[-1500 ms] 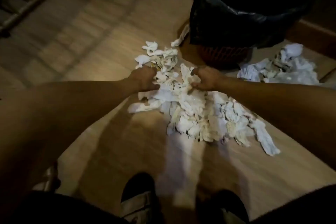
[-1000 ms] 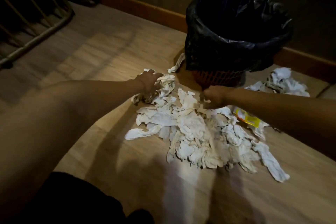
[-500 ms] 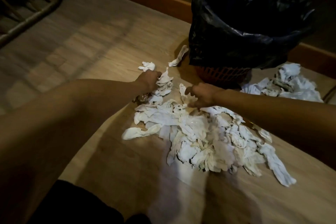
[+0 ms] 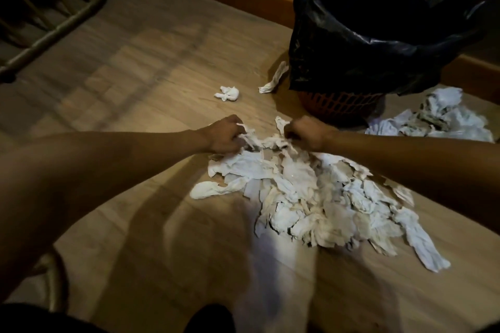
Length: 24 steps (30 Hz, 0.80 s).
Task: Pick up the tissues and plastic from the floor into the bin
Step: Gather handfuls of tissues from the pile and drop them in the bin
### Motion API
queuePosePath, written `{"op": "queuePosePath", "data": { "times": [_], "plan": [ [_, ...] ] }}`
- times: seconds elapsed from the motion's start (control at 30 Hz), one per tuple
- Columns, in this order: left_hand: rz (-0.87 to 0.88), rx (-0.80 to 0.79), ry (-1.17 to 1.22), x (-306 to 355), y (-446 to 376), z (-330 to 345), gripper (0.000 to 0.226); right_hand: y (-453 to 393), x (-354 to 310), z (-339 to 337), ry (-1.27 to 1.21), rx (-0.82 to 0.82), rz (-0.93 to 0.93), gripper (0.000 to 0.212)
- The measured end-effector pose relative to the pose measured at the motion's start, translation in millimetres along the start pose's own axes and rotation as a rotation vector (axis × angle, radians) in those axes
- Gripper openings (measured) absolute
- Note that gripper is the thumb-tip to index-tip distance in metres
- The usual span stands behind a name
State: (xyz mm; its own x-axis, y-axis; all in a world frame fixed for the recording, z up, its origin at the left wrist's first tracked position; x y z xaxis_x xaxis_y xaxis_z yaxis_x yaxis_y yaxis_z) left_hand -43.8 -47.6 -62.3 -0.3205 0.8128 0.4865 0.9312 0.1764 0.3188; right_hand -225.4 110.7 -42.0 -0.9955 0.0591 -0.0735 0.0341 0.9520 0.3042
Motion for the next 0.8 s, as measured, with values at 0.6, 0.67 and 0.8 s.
{"op": "queuePosePath", "data": {
  "times": [0.6, 0.67, 0.8],
  "plan": [
    [-0.048, -0.062, -0.178, 52.2, 16.1, -38.5, 0.028, 55.3, 14.2, 13.4, -0.028, -0.213, 0.136, 0.034],
    [-0.069, -0.032, -0.172, 59.5, 24.9, -52.8, 0.026, 53.9, 14.4, -3.2, -0.028, -0.164, 0.147, 0.034],
    [-0.141, 0.041, -0.159, 78.1, 40.2, -85.8, 0.040, 56.4, 11.0, -45.5, -0.079, -0.042, 0.143, 0.035]
  ]
}}
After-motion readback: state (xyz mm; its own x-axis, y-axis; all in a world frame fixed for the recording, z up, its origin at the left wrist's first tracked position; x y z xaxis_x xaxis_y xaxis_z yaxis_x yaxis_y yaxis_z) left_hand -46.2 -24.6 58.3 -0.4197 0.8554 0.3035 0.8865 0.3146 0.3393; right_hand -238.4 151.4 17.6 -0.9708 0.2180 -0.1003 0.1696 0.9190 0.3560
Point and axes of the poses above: each hand's wrist, its own y-axis away from the middle knuckle, its own z-axis out of the palm, x = y × z, the point moved 3 cm from there along -y, towards the middle knuckle, and after that the axes turned 9 degrees about y, right-handed, at the moved point
